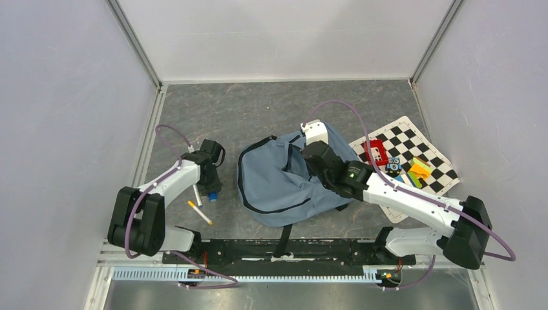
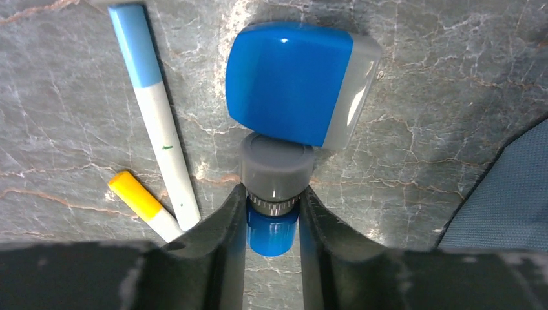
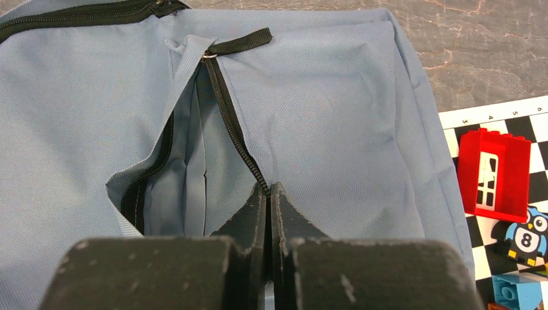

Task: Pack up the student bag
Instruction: Pick up the stationery from the center of the board, then place the stationery in the student bag.

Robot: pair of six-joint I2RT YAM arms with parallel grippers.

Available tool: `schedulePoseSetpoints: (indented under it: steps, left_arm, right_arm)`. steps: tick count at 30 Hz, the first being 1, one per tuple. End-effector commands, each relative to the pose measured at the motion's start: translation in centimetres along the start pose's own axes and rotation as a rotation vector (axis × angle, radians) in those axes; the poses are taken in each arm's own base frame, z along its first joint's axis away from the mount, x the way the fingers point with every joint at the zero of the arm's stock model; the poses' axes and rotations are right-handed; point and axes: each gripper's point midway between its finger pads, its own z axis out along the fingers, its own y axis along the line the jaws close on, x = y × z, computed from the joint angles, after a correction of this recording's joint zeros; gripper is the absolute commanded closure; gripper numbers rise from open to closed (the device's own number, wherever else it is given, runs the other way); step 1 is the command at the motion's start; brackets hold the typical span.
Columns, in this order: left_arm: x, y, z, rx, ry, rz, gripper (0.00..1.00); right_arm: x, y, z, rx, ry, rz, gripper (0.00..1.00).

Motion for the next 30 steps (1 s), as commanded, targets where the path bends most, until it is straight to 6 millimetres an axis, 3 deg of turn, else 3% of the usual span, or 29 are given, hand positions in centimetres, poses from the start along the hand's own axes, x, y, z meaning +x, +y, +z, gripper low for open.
schedulePoseSetpoints:
  steps: [1,3,5,8,12,16,19,24,30]
  left_arm:
    - [-0.1,-0.3,-0.9,0.039,-0.026,-0.057,0.74]
    - [-0.3,0.0,-1.9,0.043,-0.048,-0.065,0.84]
    - [-0.9,0.0,-3.4,0.077,-0.089,-0.078,0.88]
    - [-2.6,-1.3,-7.7,0.208,-0.172,-0.125,0.88]
    - [-5.2,-5.6,-15.1,0.510,-0.259,-0.212,0.86]
    - [-5.8,-10.5,-19.6,0.679,-0.238,-0.221,0.86]
    - [-5.2,-16.0,-23.0,0.814,-0.212,-0.179,0.85]
    - [-3.5,-24.0,-26.2,0.996,-0.123,-0.148,0.85]
    - [-1.3,-29.2,-25.5,1.070,0.005,-0.137,0.85]
  right_arm:
    - [-4.2,0.2,-1.0,-0.021,-0.093,0.061,1.00]
    - [-4.3,0.1,-1.2,-0.026,-0.094,0.062,1.00]
    - [-4.5,-0.1,-1.4,-0.030,-0.098,0.062,1.00]
    - [-4.9,-0.1,-1.8,-0.043,-0.105,0.053,1.00]
    - [-5.1,-0.4,-2.4,-0.052,-0.109,0.037,1.00]
    - [-5.3,-0.1,-2.7,-0.082,-0.107,0.041,1.00]
    - [-5.5,0.3,-2.5,-0.099,-0.103,0.039,1.00]
    - [-6.8,0.1,-2.8,-0.099,-0.122,0.030,1.00]
    - [-7.6,0.2,-2.9,-0.106,-0.137,0.042,1.00]
